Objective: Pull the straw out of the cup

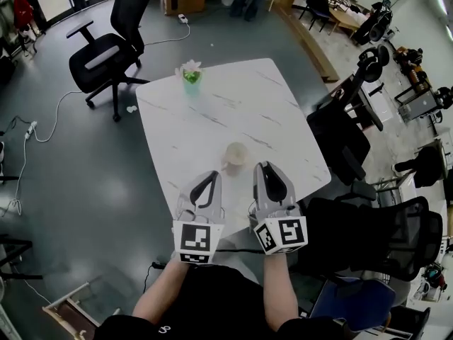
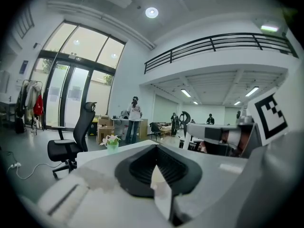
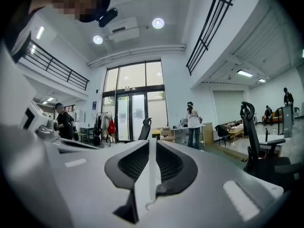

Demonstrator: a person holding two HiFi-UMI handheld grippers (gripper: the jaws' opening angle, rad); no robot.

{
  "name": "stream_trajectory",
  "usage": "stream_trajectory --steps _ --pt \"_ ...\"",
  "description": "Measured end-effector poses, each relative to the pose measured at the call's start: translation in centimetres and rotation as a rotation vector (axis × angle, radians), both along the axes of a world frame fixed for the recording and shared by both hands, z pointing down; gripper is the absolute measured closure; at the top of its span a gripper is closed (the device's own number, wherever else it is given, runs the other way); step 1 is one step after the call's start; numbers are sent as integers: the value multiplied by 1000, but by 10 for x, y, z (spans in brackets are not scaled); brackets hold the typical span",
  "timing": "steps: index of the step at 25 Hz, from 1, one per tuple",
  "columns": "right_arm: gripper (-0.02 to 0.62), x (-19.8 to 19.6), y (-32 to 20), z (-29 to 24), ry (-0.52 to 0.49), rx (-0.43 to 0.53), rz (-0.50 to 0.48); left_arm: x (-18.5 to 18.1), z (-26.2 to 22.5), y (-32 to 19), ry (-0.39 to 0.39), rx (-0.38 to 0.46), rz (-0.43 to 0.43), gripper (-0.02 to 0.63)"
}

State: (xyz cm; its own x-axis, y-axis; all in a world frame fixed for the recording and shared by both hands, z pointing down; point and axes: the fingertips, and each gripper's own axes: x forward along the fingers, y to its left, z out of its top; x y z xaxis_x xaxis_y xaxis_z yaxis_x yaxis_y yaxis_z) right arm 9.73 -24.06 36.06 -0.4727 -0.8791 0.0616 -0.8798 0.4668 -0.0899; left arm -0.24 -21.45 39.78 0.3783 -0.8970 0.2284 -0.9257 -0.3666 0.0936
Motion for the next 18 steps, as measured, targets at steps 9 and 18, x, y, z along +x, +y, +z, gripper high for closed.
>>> stream_trajectory --steps 9,18 --pt "549 32 38 -29 -145 45 52 5 -34 18 -16 87 22 604" --pt "549 34 50 -35 -147 56 57 13 -45 26 -26 115 47 604"
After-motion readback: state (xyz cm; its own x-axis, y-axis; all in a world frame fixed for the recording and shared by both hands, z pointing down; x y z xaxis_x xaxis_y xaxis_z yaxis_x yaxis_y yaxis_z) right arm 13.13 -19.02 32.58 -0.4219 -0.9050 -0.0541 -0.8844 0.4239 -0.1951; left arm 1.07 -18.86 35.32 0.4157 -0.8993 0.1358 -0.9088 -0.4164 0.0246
